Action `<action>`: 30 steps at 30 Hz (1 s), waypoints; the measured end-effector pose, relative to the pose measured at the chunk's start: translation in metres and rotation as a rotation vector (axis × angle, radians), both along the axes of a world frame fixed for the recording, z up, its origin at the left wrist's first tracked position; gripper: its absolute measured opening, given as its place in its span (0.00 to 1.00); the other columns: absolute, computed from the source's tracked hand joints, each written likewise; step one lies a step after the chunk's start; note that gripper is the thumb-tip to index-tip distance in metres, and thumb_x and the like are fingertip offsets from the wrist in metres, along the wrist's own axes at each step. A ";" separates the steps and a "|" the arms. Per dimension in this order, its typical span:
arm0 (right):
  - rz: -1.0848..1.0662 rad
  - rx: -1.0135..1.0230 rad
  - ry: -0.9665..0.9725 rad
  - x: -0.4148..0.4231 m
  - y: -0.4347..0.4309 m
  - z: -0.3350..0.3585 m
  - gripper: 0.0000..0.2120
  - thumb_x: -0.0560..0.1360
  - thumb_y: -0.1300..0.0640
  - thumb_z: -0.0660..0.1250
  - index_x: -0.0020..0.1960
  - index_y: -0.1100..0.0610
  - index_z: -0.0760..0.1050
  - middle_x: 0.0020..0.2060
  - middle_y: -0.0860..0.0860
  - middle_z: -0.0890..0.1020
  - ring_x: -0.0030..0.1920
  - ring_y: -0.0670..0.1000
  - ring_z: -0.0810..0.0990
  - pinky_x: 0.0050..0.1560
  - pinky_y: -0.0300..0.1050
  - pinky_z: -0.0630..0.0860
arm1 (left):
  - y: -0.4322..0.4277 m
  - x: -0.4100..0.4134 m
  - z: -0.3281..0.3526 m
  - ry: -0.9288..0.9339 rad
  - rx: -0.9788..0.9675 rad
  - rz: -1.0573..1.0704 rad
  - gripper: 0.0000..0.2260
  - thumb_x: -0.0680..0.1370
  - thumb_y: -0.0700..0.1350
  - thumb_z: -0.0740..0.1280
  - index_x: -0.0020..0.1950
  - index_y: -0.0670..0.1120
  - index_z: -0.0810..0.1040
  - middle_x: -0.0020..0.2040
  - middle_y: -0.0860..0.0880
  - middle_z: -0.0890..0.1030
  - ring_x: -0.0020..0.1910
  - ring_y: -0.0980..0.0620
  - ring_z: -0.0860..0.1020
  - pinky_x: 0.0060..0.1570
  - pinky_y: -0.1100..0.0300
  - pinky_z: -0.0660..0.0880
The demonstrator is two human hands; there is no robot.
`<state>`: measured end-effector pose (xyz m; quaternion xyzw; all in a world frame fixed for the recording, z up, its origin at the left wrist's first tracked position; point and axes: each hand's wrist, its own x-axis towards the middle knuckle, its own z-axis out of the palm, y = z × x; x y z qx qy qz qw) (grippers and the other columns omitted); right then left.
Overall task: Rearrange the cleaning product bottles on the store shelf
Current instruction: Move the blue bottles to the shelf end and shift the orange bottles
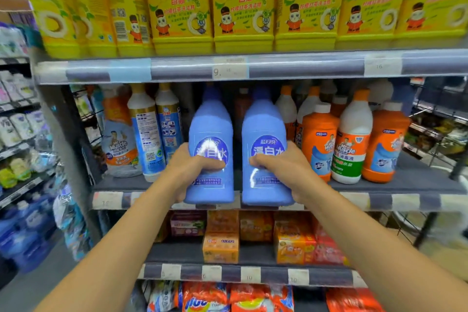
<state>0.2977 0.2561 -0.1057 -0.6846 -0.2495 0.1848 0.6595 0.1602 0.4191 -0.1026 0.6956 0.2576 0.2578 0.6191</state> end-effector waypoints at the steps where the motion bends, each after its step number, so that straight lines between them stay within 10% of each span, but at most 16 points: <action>1: 0.011 0.013 -0.008 -0.004 -0.008 -0.001 0.24 0.58 0.59 0.81 0.51 0.58 0.78 0.40 0.54 0.85 0.37 0.51 0.85 0.30 0.41 0.78 | -0.006 -0.003 -0.001 -0.010 0.005 -0.003 0.21 0.63 0.36 0.79 0.52 0.46 0.78 0.44 0.45 0.86 0.42 0.44 0.85 0.39 0.47 0.82; 11: 0.094 0.011 -0.077 -0.005 -0.091 -0.013 0.24 0.57 0.58 0.81 0.51 0.55 0.77 0.40 0.52 0.85 0.40 0.53 0.85 0.38 0.51 0.83 | -0.082 -0.011 -0.007 -0.093 0.013 -0.010 0.24 0.56 0.41 0.78 0.49 0.48 0.76 0.40 0.49 0.86 0.37 0.49 0.85 0.31 0.55 0.80; 20: 0.097 0.069 -0.177 0.045 -0.221 -0.021 0.22 0.54 0.55 0.79 0.41 0.36 0.77 0.37 0.43 0.85 0.35 0.44 0.84 0.31 0.37 0.78 | -0.208 0.032 -0.024 -0.158 0.047 -0.009 0.25 0.49 0.45 0.79 0.44 0.54 0.78 0.41 0.49 0.86 0.37 0.48 0.85 0.32 0.54 0.80; 25: 0.043 0.008 -0.165 0.095 -0.303 -0.025 0.29 0.50 0.51 0.79 0.48 0.48 0.71 0.38 0.45 0.84 0.36 0.46 0.83 0.35 0.47 0.81 | -0.283 0.067 -0.042 -0.172 0.030 0.011 0.35 0.49 0.47 0.79 0.54 0.46 0.76 0.45 0.44 0.85 0.40 0.43 0.84 0.35 0.50 0.80; 30: 0.064 0.000 -0.147 0.135 -0.356 -0.027 0.30 0.51 0.53 0.80 0.49 0.49 0.72 0.38 0.45 0.84 0.36 0.47 0.84 0.32 0.44 0.79 | -0.342 0.093 -0.046 -0.232 0.019 0.050 0.23 0.49 0.47 0.78 0.43 0.57 0.82 0.42 0.47 0.86 0.37 0.48 0.85 0.32 0.55 0.80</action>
